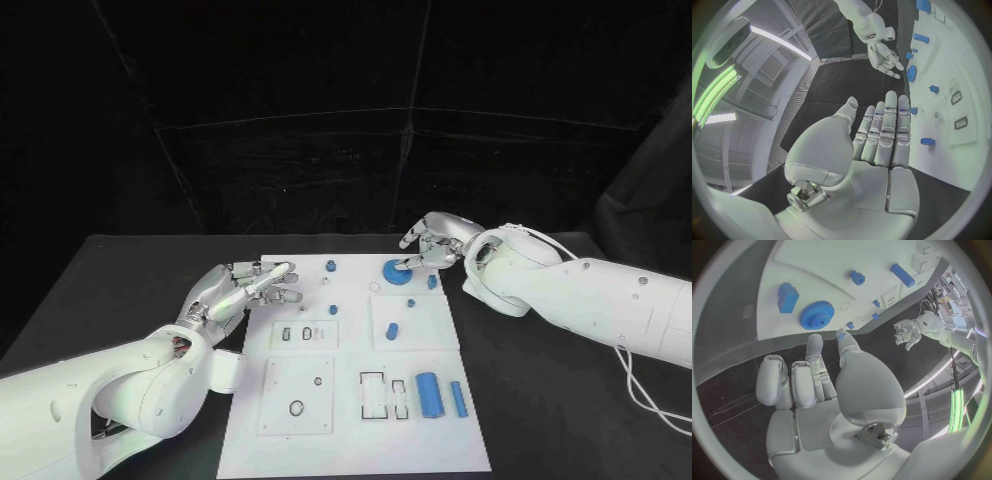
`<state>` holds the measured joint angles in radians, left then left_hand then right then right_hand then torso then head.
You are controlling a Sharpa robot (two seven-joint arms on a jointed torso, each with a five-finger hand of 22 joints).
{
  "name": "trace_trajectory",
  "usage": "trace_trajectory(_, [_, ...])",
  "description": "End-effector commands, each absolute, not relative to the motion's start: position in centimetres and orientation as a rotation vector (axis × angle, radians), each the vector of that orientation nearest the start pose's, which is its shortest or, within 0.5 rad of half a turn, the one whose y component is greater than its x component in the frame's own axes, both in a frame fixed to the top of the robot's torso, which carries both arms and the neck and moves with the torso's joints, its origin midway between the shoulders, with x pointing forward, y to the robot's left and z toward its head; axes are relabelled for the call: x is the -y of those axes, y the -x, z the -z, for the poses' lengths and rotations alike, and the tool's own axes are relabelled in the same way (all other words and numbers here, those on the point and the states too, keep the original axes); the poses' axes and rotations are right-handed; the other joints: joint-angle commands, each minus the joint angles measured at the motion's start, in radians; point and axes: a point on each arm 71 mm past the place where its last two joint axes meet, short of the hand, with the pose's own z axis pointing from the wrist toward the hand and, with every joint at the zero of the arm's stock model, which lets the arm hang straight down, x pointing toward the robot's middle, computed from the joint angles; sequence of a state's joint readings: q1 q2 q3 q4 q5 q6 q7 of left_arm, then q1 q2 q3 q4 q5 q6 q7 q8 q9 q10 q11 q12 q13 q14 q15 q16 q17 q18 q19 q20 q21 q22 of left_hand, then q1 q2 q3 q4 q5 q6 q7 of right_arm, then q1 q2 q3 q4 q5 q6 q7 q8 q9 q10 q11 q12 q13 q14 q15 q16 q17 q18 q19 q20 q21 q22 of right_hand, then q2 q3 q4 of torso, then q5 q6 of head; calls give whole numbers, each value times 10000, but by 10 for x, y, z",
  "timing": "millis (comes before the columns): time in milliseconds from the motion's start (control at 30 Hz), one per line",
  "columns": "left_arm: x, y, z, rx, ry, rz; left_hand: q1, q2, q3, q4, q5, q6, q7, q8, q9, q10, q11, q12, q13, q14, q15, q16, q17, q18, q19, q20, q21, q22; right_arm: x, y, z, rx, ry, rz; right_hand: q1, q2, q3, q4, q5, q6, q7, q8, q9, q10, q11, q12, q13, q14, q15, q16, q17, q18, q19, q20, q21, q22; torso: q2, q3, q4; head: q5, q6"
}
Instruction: Assemble the parts on the task board
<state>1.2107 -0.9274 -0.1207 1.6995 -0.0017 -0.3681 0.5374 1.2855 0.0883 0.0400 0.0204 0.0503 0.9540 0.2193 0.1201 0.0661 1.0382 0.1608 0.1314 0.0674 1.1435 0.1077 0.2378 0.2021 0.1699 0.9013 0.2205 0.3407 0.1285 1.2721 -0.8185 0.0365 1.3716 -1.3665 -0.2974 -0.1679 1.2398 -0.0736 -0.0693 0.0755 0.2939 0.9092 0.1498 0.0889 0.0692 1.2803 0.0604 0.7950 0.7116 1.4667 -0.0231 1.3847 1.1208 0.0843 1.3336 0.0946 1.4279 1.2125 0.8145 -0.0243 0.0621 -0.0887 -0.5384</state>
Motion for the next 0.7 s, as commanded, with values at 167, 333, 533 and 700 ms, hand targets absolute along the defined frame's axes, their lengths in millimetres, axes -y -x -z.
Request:
trace_trajectory(167, [-200, -447, 180, -13834, 10348, 16391, 105, 16, 55, 10, 54, -22, 54, -33, -10, -6, 50, -16, -12, -31, 33, -49, 11, 136, 52, 36, -37, -12, 242, -539, 139, -16989, -458, -4568, 480, -143, -123, 663, 77, -119, 37, -1, -10, 6, 18, 1219, 1502, 406, 107, 312, 626, -121, 100, 46, 97, 136, 15, -3, 13, -46, -13])
trace_trajectory(333, [-200, -448, 180, -13853, 10351, 16388, 105, 16, 55, 10, 54, -22, 54, -33, -10, -6, 50, -16, -12, -31, 33, -49, 11, 136, 52, 36, -37, -12, 234, -540, 140, -17068, -228, -4554, 745, -139, -137, 860, 111, -116, 41, 41, -7, 243, 24, 2030, 2425, 465, 120, 521, 1098, -139, 155, 60, 137, 231, 15, -12, 22, -41, -31])
trace_trajectory(533, [-200, -448, 181, -13875, 10356, 16391, 108, 16, 72, -2, 54, -21, 50, -37, -9, -5, 50, -23, -11, -38, 34, -60, 16, 136, 49, 37, -45, -18, 229, -541, 140, -17012, -24, -4490, 1015, -74, -111, 915, 367, -58, 25, 106, 0, 337, 16, 2471, 2940, 496, 116, 644, 1370, -152, 197, 61, 170, 309, 14, -21, 5, -35, -51])
trace_trajectory(700, [-200, -448, 181, -13901, 10366, 16391, 108, 16, 72, -2, 54, -21, 50, -37, -9, -5, 50, -23, -11, -38, 34, -60, 16, 136, 49, 37, -45, -18, 227, -542, 141, -17047, 192, -4357, 1268, -21, -69, 843, 561, -1, 6, 160, 3, 490, -2, 2910, 3445, 529, 105, 750, 1619, -165, 234, 53, 198, 378, 12, -21, 5, -53, -68])
